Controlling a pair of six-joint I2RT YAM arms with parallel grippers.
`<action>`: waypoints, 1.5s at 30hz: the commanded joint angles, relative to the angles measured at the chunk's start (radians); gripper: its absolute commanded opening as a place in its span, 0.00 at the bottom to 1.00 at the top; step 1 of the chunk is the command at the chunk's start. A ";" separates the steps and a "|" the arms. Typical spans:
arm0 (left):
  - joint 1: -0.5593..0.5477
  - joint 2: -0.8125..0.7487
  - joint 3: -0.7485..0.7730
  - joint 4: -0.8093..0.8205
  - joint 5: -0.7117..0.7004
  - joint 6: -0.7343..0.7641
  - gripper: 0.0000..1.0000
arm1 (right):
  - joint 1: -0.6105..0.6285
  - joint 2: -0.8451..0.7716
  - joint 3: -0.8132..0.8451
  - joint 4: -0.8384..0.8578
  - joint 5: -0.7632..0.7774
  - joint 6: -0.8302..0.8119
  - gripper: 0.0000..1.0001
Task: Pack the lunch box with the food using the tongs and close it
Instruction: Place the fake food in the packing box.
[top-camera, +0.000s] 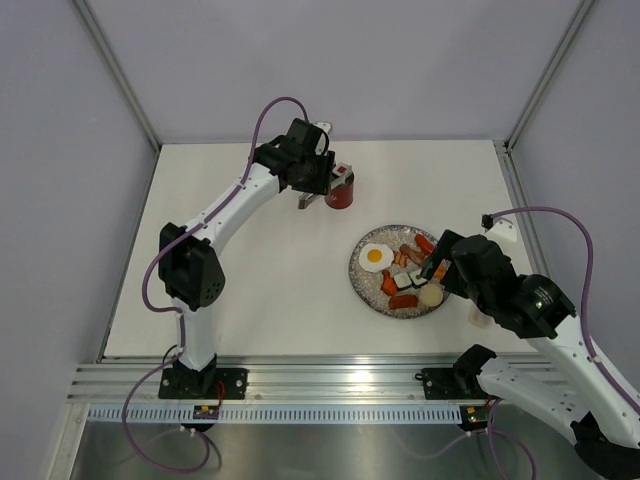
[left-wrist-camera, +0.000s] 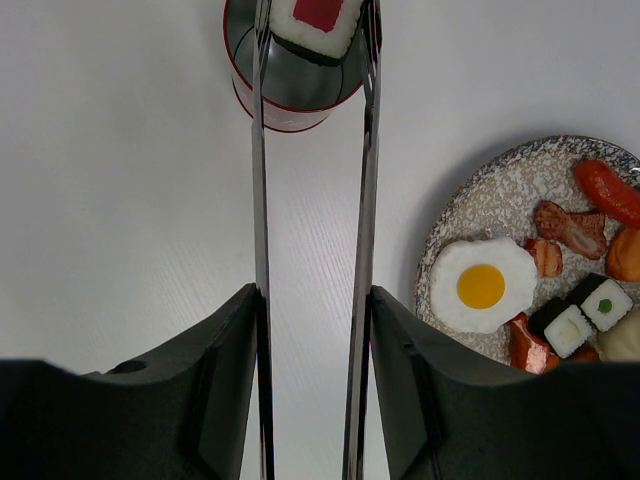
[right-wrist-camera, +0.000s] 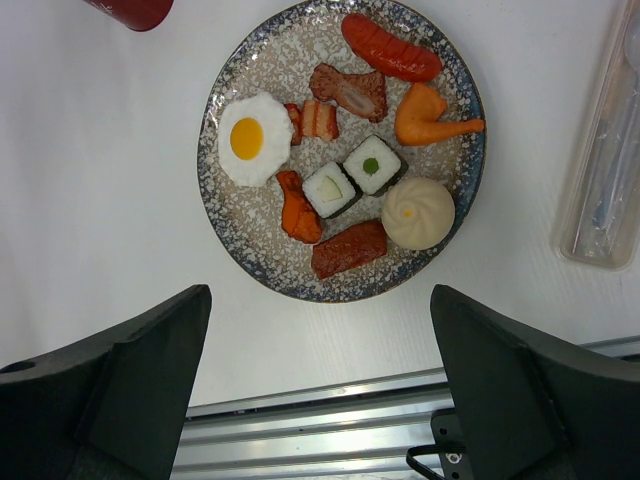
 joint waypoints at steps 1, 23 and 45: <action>-0.002 -0.036 0.004 0.055 0.023 0.016 0.48 | 0.007 -0.004 0.024 -0.018 0.018 0.018 1.00; -0.010 -0.123 -0.045 0.075 0.011 0.016 0.10 | 0.008 -0.024 0.027 -0.032 0.014 0.033 0.99; -0.419 -0.478 -0.459 0.064 -0.061 -0.053 0.00 | 0.008 -0.053 -0.019 -0.042 -0.001 0.044 1.00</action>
